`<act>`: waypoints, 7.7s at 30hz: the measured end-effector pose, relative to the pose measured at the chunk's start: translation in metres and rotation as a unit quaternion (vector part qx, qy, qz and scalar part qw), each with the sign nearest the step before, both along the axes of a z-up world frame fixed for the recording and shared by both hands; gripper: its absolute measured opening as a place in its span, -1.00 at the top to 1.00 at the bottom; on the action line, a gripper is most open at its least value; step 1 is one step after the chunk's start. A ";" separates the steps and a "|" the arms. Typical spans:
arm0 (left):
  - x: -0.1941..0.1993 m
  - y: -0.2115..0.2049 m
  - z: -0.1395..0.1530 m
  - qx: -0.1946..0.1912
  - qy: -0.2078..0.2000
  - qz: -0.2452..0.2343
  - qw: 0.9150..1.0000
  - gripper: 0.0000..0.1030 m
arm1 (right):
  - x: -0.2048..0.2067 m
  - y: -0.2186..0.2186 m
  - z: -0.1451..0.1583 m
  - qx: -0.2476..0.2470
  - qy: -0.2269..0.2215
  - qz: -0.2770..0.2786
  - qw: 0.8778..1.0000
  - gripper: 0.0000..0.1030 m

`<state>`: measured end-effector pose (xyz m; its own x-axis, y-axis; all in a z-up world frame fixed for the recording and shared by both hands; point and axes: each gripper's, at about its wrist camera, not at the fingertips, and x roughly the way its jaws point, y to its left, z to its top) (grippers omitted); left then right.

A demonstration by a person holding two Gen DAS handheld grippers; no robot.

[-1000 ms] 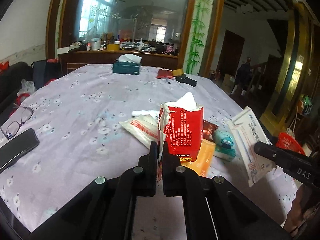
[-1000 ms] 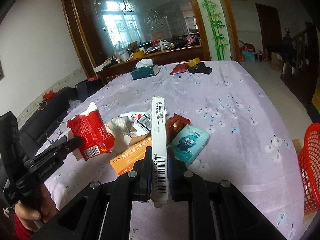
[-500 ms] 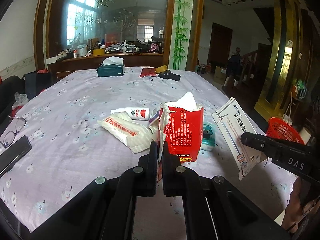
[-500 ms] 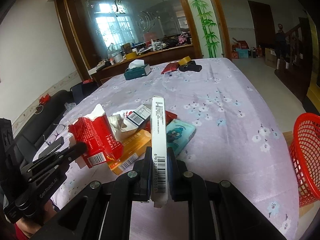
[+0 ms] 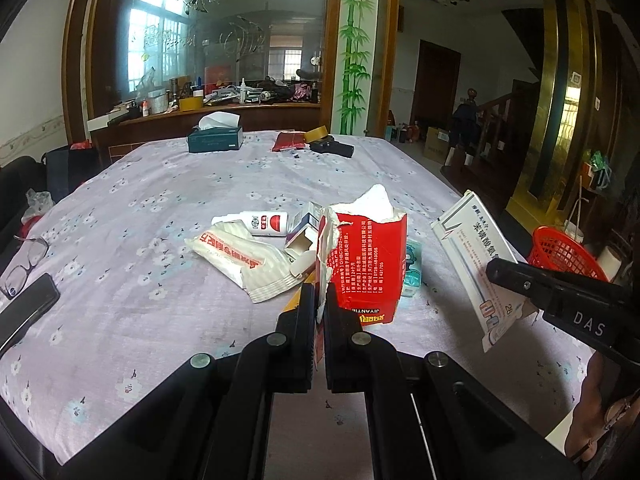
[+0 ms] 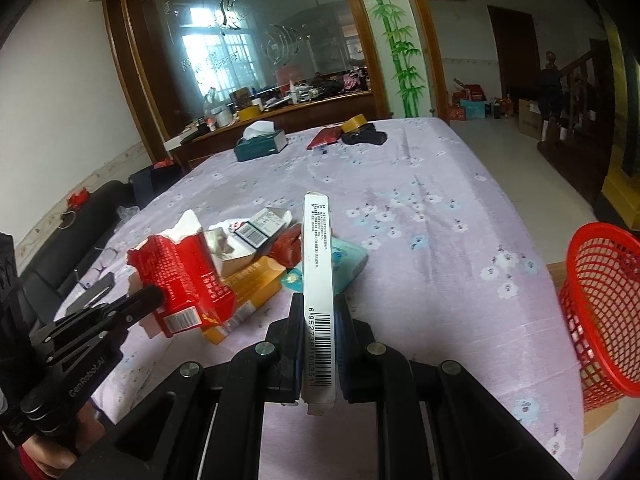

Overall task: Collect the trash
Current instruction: 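Lift the red carton and white box above the table with both tools, then carry carton and box over the red basket and open both tools, then move both open tools back from the basket toward the table, then grasp the orange medicine box with the left tool while the right grasps the cartoon tissue pack, then hold the orange box and tissue pack above the table with both tools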

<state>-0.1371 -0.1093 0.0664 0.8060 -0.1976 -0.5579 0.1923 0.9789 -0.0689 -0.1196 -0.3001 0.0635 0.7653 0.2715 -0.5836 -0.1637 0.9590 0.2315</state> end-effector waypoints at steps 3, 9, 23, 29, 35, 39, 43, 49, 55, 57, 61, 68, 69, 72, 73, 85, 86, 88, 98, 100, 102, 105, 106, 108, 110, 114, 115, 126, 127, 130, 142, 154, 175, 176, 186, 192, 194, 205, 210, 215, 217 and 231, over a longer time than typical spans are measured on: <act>-0.001 0.000 0.000 0.000 0.000 0.000 1.000 0.94 | -0.001 -0.001 0.000 -0.014 -0.005 -0.010 1.000 0.72; 0.000 -0.004 0.000 0.002 0.000 -0.003 1.000 0.94 | -0.001 -0.005 0.001 -0.031 -0.010 -0.024 0.999 0.72; 0.002 -0.007 -0.002 0.005 0.003 -0.006 1.000 0.94 | 0.000 -0.009 -0.002 -0.078 -0.017 -0.052 0.995 0.72; 0.003 -0.008 -0.004 0.006 0.003 -0.007 1.000 0.94 | 0.000 -0.011 -0.003 -0.083 -0.017 -0.054 0.995 0.72; 0.004 -0.013 -0.005 0.008 0.005 -0.012 1.000 0.94 | -0.001 -0.010 -0.003 -0.080 -0.017 -0.055 0.995 0.72; 0.008 -0.020 -0.004 0.007 0.006 -0.022 1.000 0.94 | -0.003 -0.015 -0.003 -0.077 -0.018 -0.057 0.995 0.72; 0.010 -0.033 -0.001 0.008 0.005 -0.037 0.999 0.94 | -0.007 -0.030 0.002 -0.061 -0.021 -0.068 0.996 0.72; 0.014 -0.063 0.009 0.004 0.006 -0.077 0.997 0.94 | -0.018 -0.069 0.012 -0.042 -0.031 -0.106 0.993 0.72; 0.017 -0.109 0.017 0.004 0.011 -0.131 0.991 0.93 | -0.033 -0.117 0.023 -0.023 -0.040 -0.157 0.986 0.72; 0.018 -0.126 0.021 0.002 0.015 -0.153 0.988 0.93 | -0.040 -0.137 0.027 -0.020 -0.045 -0.178 0.983 0.72; 0.019 -0.161 0.027 0.000 0.023 -0.195 0.981 0.93 | -0.052 -0.173 0.031 -0.011 -0.051 -0.219 0.974 0.72; 0.033 -0.234 0.030 -0.008 0.048 -0.257 0.965 0.93 | -0.067 -0.230 0.032 0.006 -0.050 -0.276 0.960 0.72; 0.036 -0.245 0.029 -0.008 0.052 -0.265 0.963 0.93 | -0.068 -0.236 0.030 0.008 -0.049 -0.281 0.958 0.72; 0.046 -0.272 0.024 -0.011 0.059 -0.274 0.960 0.93 | -0.067 -0.248 0.026 0.010 -0.042 -0.290 0.956 0.72; 0.049 -0.278 0.023 -0.013 0.062 -0.277 0.959 0.93 | -0.065 -0.252 0.024 0.012 -0.039 -0.293 0.955 0.72; 0.048 -0.271 0.019 -0.007 0.052 -0.261 0.964 0.07 | -0.073 -0.273 0.019 0.021 -0.033 -0.313 0.949 0.67; 0.046 -0.264 0.020 -0.006 0.050 -0.256 0.965 0.06 | -0.073 -0.270 0.021 0.024 -0.036 -0.305 0.951 0.67; 0.040 -0.250 0.020 -0.004 0.046 -0.248 0.968 0.06 | -0.071 -0.260 0.024 0.026 -0.039 -0.295 0.954 0.67; 0.021 -0.150 0.019 -0.002 0.040 -0.188 0.981 -0.05 | -0.041 -0.172 0.027 0.009 -0.034 -0.189 0.981 0.31; 0.020 -0.126 0.017 0.000 0.040 -0.170 0.985 -0.11 | -0.037 -0.155 0.025 0.003 -0.030 -0.168 0.985 0.28; 0.018 -0.097 0.015 0.001 0.036 -0.140 0.989 -0.16 | -0.033 -0.135 0.023 -0.007 -0.026 -0.147 0.989 0.17; 0.020 -0.052 0.009 0.002 0.041 -0.090 0.995 -0.21 | -0.029 -0.113 0.019 -0.014 -0.021 -0.122 0.992 0.15; 0.022 -0.040 0.007 0.001 0.046 -0.078 0.996 -0.22 | -0.028 -0.107 0.018 -0.016 -0.019 -0.115 0.993 0.13; 0.027 -0.014 -0.002 0.007 0.058 -0.048 0.997 -0.23 | -0.026 -0.093 0.014 -0.017 -0.016 -0.096 0.995 0.03; 0.033 0.004 -0.009 0.017 0.071 -0.023 0.997 -0.26 | -0.022 -0.078 0.012 -0.023 -0.015 -0.080 0.996 -0.03; 0.044 0.016 -0.022 0.015 0.099 -0.026 0.995 -0.33 | -0.019 -0.062 0.008 -0.028 -0.011 -0.060 0.998 -0.11; 0.048 0.015 -0.024 0.019 0.102 -0.028 0.994 -0.34 | -0.018 -0.058 0.007 -0.029 -0.010 -0.058 0.998 -0.11; 0.088 -0.008 -0.051 0.035 0.140 -0.045 0.989 -0.33 | 0.000 -0.042 0.004 -0.022 0.016 -0.023 0.999 -0.24; 0.090 -0.009 -0.051 0.034 0.139 -0.044 0.989 -0.26 | 0.007 -0.037 0.001 -0.018 0.024 -0.017 0.999 -0.24; 0.093 -0.013 -0.051 0.038 0.137 -0.043 0.989 -0.17 | 0.026 -0.027 -0.007 0.003 0.048 -0.003 0.999 -0.24; 0.076 0.001 -0.038 0.007 0.085 -0.022 0.996 0.01 | 0.086 0.006 -0.036 0.005 0.113 -0.011 0.993 -0.29; 0.070 0.022 -0.031 -0.041 0.060 0.017 0.997 0.01 | 0.122 0.036 -0.048 -0.042 0.141 -0.011 0.989 -0.38; 0.086 -0.001 -0.050 0.027 0.122 -0.001 0.992 0.07 | 0.097 0.019 -0.043 -0.047 0.103 0.013 0.994 0.35; 0.085 -0.002 -0.049 0.029 0.118 0.000 0.993 0.07 | 0.095 0.018 -0.040 -0.046 0.094 0.009 0.994 0.35; 0.076 0.007 -0.038 -0.004 0.082 0.004 0.997 0.11 | 0.065 0.025 -0.017 -0.078 0.007 -0.009 0.997 0.34; 0.076 0.007 -0.038 -0.002 0.082 0.007 0.997 0.11 | 0.068 0.023 -0.018 -0.071 0.014 -0.007 0.997 0.34; 0.076 0.007 -0.038 -0.002 0.082 0.007 0.997 0.11 | 0.069 0.022 -0.018 -0.069 0.017 -0.008 0.997 0.34; 0.072 0.013 -0.032 0.001 0.066 0.031 0.997 0.11 | 0.061 0.025 -0.015 -0.092 -0.002 -0.026 0.995 0.34; 0.059 0.016 -0.029 0.005 0.049 0.048 0.998 0.11 | 0.050 0.024 -0.014 -0.095 -0.011 -0.031 0.995 0.34; 0.046 0.009 -0.029 0.029 0.023 0.061 0.997 0.11 | 0.039 0.019 -0.015 -0.080 -0.016 -0.031 0.996 0.34; 0.044 0.009 -0.030 0.033 0.018 0.064 0.997 0.11 | 0.038 0.018 -0.017 -0.077 -0.015 -0.029 0.996 0.34; 0.041 0.009 -0.029 0.034 0.008 0.064 0.997 0.11 | 0.041 0.015 -0.020 -0.064 -0.004 -0.021 0.998 0.34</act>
<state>-0.0960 -0.1001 0.0374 0.8137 -0.0542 -0.5788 0.0643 0.9979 -0.0031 -0.0787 -0.2848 0.0432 0.7795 0.1636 -0.6047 -0.1249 0.9865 0.1059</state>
